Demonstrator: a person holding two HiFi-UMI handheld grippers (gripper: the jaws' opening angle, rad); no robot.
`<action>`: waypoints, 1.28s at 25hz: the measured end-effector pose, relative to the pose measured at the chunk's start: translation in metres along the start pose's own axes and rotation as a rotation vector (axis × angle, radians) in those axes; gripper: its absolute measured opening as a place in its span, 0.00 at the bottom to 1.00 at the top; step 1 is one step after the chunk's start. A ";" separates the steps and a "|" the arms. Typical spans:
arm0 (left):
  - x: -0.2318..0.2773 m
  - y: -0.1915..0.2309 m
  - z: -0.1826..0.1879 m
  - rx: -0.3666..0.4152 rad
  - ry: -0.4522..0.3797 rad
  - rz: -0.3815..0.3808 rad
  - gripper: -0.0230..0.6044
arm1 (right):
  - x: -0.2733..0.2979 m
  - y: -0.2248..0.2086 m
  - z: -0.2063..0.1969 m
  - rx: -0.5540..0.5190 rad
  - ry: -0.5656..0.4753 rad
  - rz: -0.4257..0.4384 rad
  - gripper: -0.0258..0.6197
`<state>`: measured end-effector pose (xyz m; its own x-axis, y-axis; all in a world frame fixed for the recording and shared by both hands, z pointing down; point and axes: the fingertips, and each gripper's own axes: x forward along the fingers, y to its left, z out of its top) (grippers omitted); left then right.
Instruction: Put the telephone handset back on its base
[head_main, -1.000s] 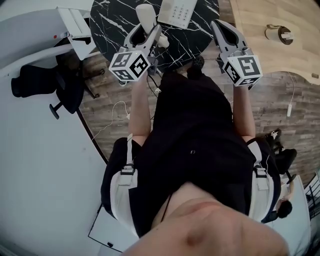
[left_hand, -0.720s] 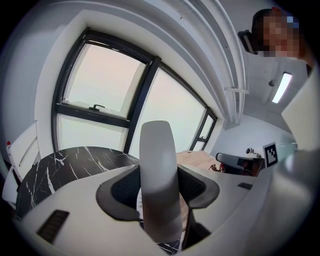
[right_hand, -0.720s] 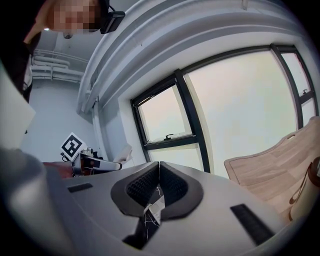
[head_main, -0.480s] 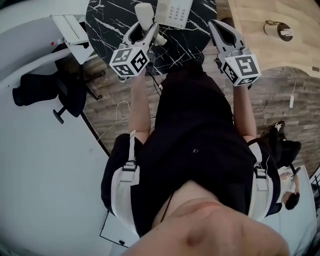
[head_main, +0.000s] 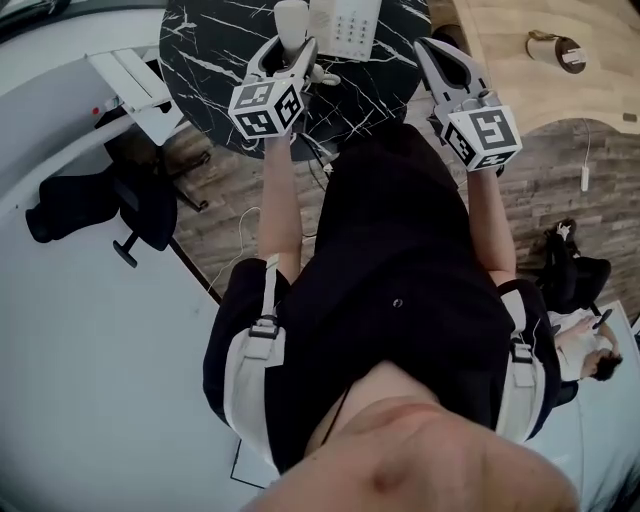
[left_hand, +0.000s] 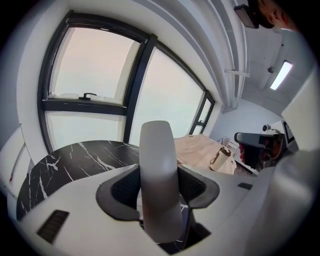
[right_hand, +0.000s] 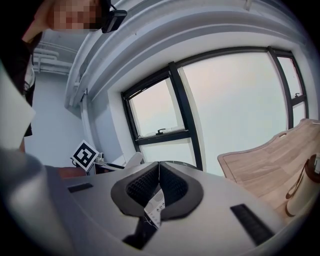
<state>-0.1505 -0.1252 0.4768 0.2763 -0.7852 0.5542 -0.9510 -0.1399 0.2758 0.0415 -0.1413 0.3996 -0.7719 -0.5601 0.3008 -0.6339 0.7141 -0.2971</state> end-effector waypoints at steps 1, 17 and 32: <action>0.004 0.003 -0.002 0.000 0.011 -0.004 0.41 | 0.003 0.000 -0.002 0.003 0.004 -0.003 0.09; 0.077 0.050 -0.050 0.010 0.172 -0.032 0.41 | 0.040 -0.018 -0.038 0.031 0.091 -0.107 0.09; 0.125 0.064 -0.077 0.018 0.254 -0.035 0.41 | 0.066 -0.031 -0.063 0.050 0.140 -0.142 0.09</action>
<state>-0.1659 -0.1859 0.6246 0.3326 -0.6034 0.7248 -0.9420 -0.1766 0.2853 0.0133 -0.1736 0.4858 -0.6624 -0.5871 0.4653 -0.7403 0.6082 -0.2865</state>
